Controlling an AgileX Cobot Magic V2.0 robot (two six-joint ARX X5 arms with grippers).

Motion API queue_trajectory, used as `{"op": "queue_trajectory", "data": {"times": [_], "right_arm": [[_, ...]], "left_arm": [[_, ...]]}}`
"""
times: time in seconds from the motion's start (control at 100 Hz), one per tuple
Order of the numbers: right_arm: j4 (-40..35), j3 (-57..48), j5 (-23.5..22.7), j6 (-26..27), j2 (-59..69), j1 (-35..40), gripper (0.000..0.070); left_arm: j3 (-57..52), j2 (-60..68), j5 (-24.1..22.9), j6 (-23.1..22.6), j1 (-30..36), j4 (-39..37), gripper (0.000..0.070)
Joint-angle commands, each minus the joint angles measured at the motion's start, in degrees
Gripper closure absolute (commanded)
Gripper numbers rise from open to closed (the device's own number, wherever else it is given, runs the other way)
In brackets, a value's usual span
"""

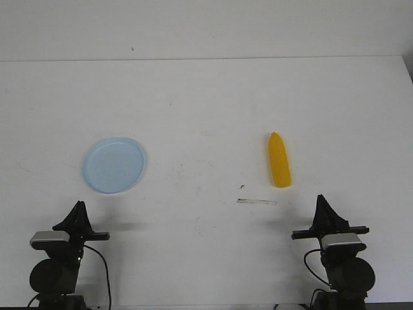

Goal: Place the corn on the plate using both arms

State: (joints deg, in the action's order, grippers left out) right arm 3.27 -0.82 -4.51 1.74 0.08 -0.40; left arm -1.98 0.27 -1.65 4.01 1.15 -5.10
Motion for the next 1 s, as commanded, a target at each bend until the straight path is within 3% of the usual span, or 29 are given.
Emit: {"op": "queue_trajectory", "data": {"times": [0.0,0.14,0.29,0.73,0.99], "right_arm": [[0.59,0.09,0.0,0.31,-0.02,0.02,0.0685],[0.59,0.09,0.0,0.31,-0.02,0.02,0.0685],[0.59,0.09,0.0,0.31,-0.02,0.02,0.0685],[0.59,0.09,0.0,0.31,-0.02,0.02,0.0685],[0.59,0.09,0.0,0.31,-0.02,0.02,0.0685]], "left_arm": [[1.2,-0.09,-0.09,-0.07,0.02,-0.7,0.0699],[1.2,-0.09,-0.09,0.42,0.02,-1.77,0.0699],[0.98,-0.09,0.28,9.77,0.02,-5.7,0.0699],[-13.27,8.5,-0.11,-1.64,-0.02,2.14,0.0699],[-23.06,23.02,-0.13,-1.88,-0.02,2.47,0.0699]]}}
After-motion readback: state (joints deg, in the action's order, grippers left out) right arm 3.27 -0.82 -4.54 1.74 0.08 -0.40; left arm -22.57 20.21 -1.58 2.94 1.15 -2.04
